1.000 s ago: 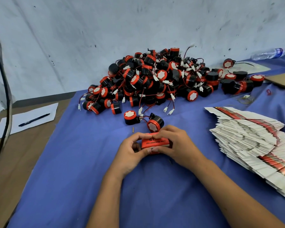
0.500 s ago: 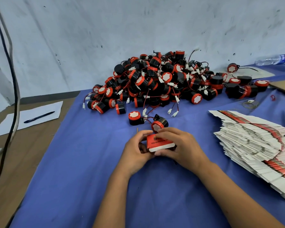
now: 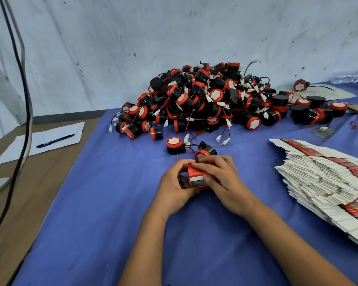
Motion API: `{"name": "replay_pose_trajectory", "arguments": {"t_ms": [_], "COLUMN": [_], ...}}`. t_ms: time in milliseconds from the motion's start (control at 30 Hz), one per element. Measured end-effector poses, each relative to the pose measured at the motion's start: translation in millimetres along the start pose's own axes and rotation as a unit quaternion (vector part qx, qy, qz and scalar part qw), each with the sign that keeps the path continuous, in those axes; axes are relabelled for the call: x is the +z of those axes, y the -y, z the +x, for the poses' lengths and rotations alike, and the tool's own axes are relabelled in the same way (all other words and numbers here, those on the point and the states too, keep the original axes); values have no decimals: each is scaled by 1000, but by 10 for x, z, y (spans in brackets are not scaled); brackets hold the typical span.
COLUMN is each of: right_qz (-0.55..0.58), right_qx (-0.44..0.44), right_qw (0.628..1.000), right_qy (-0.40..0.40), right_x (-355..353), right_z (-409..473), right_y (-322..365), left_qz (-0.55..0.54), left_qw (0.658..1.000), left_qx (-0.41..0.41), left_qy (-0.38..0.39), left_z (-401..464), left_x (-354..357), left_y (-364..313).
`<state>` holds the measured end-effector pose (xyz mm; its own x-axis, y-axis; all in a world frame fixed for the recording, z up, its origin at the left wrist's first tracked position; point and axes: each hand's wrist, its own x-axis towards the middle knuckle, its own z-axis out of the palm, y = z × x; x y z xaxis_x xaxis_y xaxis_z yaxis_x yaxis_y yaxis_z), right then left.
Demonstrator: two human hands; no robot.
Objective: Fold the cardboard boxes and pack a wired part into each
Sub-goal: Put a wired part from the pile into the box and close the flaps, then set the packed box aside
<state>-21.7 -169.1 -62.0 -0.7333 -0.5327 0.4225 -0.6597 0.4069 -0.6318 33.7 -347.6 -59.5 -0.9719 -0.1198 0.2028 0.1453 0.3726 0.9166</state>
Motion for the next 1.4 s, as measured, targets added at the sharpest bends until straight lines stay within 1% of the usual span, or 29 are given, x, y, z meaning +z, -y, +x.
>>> {"name": "replay_pose_trajectory", "arguments": {"t_ms": [67, 100, 200, 300, 367, 467, 533, 633, 700, 767, 933, 1000, 1033, 1100, 1167, 1233, 1300, 1400], "right_qz": [12, 27, 92, 112, 95, 87, 78, 17, -2, -19, -90, -109, -122, -156, -181, -203, -235, -271], "right_qx": [-2, -3, 3, 4, -4, -12, -25, -69, -82, -87, -84, -72, -68, -52, -24, -6, 0, -13], "right_qw": [1000, 1000, 993, 988, 990, 995, 996, 996, 994, 993, 990, 989, 988, 986, 983, 978, 971, 962], "right_qy": [8, -2, -75, -108, -105, -47, -32, -58, -71, -72, -67, -69, -67, -40, 6, 38, 33, 18], "right_x": [-21, -32, -57, -74, -95, -165, -193, -154, -126, -115, -68, -34, -15, 24, 61, 97, 56, -164], "right_z": [-8, -10, -17, -15, -15, -34, -55, -67, -81, -93, -110, -140, -152, -179, -188, -165, -198, -285], "right_y": [-24, -24, -35, -58, -71, -120, -145, -148, -139, -130, -56, 3, 33, 109, 198, 301, 349, 335], "left_qz": [1, 3, 9, -2, -27, -36, 1, 68, 120, 164, 280, 288, 271, 189, 129, 157, 193, 199], "left_qw": [1000, 1000, 1000, 1000, 999, 998, 995, 978, 963, 952, 928, 929, 938, 969, 983, 976, 964, 960], "left_qx": [-1, 0, -2, 14, 24, 19, 38, 98, 133, 154, 184, 175, 156, 85, 26, 18, 26, 38], "left_qy": [-5, -6, -7, -1, -4, -38, -92, -170, -203, -208, -162, -153, -147, -132, -131, -152, -181, -192], "left_z": [2, 4, 9, 5, 3, 4, -3, -25, -55, -91, -122, -121, -124, -149, -145, -141, -158, -220], "left_x": [2, 8, 12, 8, 19, 38, 54, 121, 167, 166, 81, 100, 119, 130, 128, 139, 249, 477], "left_y": [9, 15, 36, 40, 18, 12, 2, -29, -54, -65, -29, 16, 45, 38, -18, -94, -196, -429]}}
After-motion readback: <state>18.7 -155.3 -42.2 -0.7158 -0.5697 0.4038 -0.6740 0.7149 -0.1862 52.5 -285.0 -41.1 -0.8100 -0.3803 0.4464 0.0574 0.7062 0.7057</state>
